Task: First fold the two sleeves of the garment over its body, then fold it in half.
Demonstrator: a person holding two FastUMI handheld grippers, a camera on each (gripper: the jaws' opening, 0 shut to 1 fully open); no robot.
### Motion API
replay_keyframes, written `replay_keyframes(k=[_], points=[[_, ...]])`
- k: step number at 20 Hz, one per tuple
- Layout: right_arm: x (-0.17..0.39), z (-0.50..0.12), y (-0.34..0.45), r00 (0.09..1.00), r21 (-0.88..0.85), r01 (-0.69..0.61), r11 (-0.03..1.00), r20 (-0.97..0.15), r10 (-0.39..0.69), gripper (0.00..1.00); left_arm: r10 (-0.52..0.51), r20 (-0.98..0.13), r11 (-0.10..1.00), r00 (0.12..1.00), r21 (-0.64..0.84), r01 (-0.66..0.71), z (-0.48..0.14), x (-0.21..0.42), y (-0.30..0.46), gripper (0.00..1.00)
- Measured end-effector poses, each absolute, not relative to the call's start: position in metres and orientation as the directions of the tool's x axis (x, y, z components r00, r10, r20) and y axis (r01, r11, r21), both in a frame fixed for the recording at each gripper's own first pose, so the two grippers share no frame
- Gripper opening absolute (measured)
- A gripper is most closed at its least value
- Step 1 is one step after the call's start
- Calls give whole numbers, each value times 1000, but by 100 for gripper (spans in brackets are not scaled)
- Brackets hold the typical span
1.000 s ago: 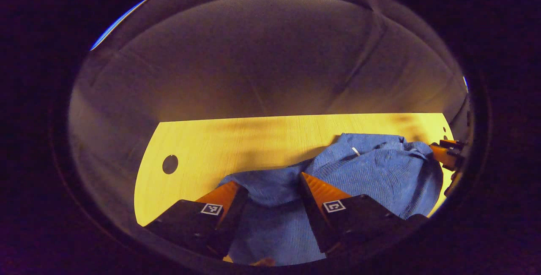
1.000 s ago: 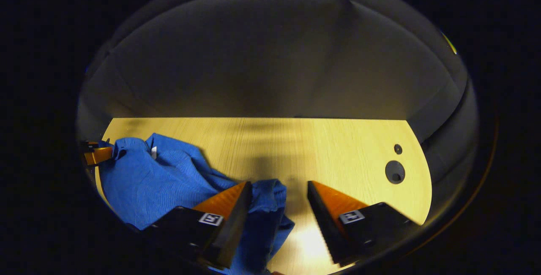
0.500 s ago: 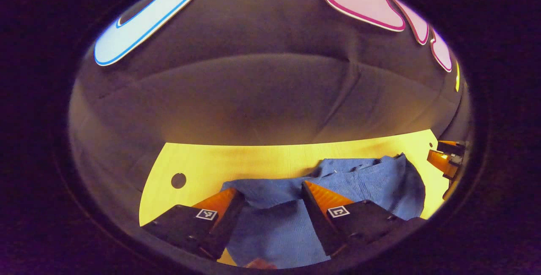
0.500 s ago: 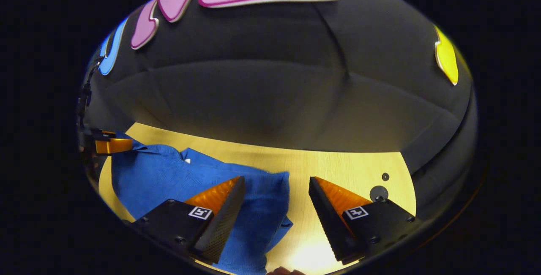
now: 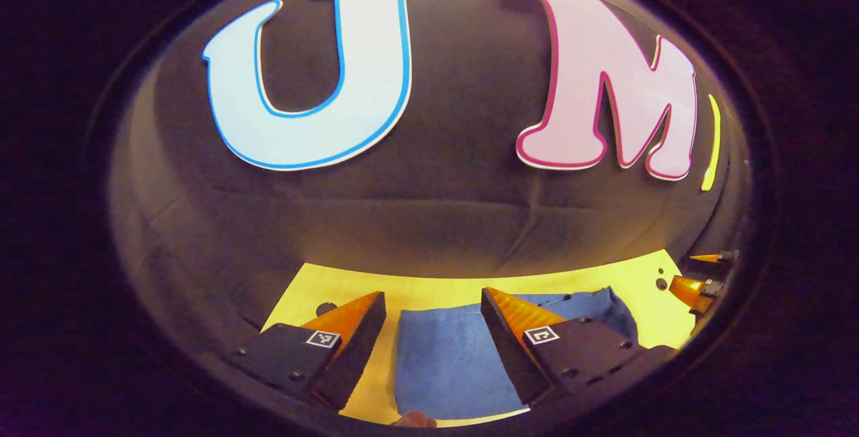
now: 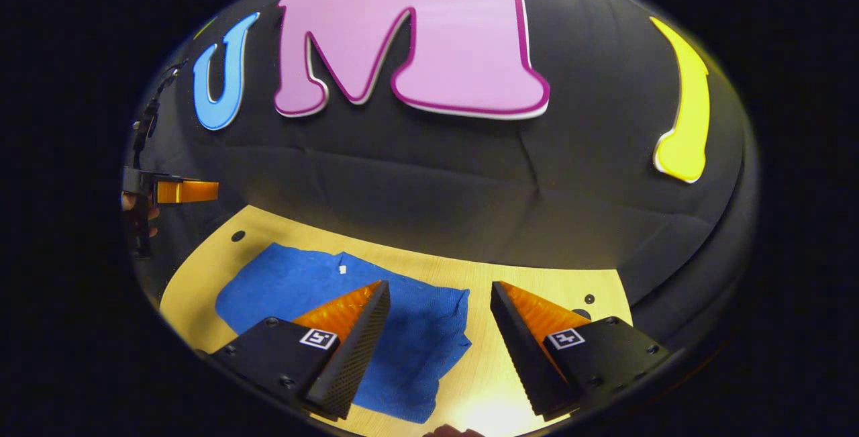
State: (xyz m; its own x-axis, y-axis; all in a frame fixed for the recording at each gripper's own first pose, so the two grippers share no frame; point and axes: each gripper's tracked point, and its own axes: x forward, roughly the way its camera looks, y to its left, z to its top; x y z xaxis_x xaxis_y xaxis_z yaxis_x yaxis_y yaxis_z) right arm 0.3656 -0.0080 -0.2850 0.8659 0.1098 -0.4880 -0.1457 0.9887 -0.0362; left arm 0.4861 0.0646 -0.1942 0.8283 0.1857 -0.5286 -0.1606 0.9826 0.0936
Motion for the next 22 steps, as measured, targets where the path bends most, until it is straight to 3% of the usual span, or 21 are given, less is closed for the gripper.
replay_keyframes(k=[4,7,15,17,18,19,22], points=[[308,-229,0,908,-39,-117,992,-409,91,96,119,-508,993,853,57,-105,-148,407,27,84],[246,-192,16,940,4,-87,996,-330,84,96,73,-425,997,902,13,-74,-126,342,-4,84],[37,-87,46,987,-6,-70,998,-142,69,95,69,-303,998,951,15,-67,-86,132,-32,84],[-1,-69,52,991,-9,-65,998,-119,63,95,57,-200,998,978,16,-55,-67,95,-37,84],[-20,-62,56,992,-15,-65,998,-109,63,95,57,-178,998,982,27,-53,-62,73,-41,79],[-33,-52,59,993,-18,-62,998,-98,60,95,60,-157,997,986,55,-52,-57,60,-42,82],[-67,-30,64,997,-35,-37,999,-64,35,95,50,-130,995,990,87,-38,-48,24,-59,79]])
